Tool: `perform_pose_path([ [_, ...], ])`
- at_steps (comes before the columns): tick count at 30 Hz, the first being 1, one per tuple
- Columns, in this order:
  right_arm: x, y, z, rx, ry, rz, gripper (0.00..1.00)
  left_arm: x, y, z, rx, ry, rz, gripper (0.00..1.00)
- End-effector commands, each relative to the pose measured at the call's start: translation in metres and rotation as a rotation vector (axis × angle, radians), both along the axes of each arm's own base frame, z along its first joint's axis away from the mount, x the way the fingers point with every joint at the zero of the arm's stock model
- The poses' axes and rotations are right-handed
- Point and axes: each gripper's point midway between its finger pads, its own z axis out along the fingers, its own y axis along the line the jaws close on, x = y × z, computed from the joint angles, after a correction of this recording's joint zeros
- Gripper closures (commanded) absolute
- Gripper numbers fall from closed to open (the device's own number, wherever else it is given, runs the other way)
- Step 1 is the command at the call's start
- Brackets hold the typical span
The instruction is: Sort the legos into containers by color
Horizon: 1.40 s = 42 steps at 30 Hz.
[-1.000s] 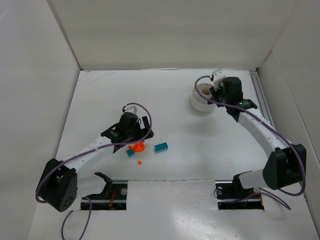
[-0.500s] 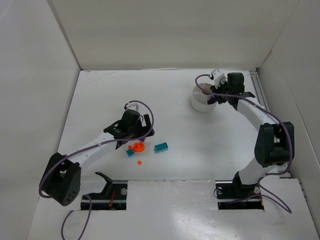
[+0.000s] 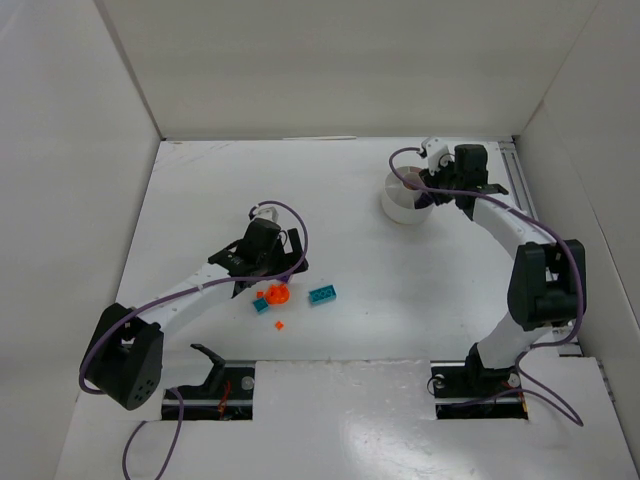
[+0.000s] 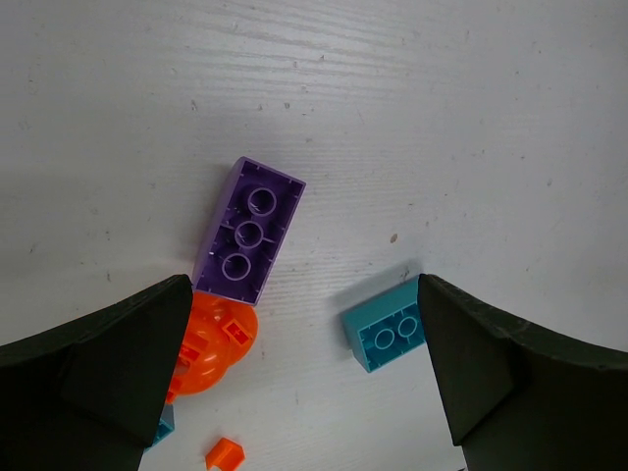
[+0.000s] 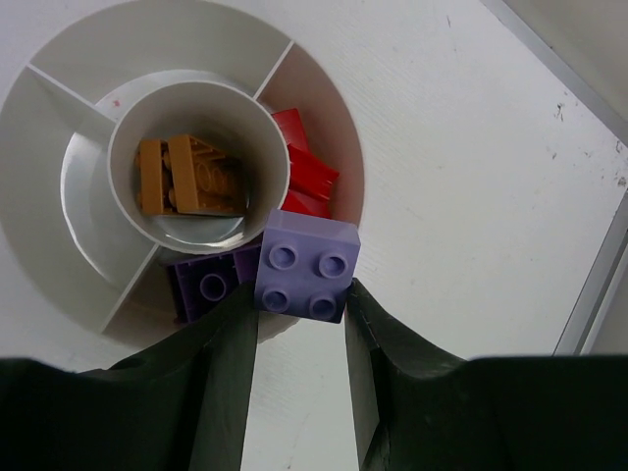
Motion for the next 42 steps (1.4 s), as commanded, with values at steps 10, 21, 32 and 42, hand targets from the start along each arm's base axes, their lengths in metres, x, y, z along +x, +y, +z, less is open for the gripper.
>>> perform_pose_path([
  [10,0.005,0.011,0.001,0.047,-0.038,0.023,0.45,0.007,-0.003,0.018,-0.006,-0.049,-0.006,0.01],
  [21,0.0,0.013,0.016,0.071,-0.077,0.022,0.48,0.007,-0.003,0.021,-0.017,-0.054,0.001,0.01],
  [32,-0.029,0.031,0.091,0.109,-0.248,0.167,0.46,0.006,0.015,-0.002,0.089,-0.068,0.027,0.06],
  [42,-0.044,0.022,0.082,0.154,-0.224,0.201,0.46,0.016,0.004,-0.034,0.154,-0.025,-0.074,0.26],
])
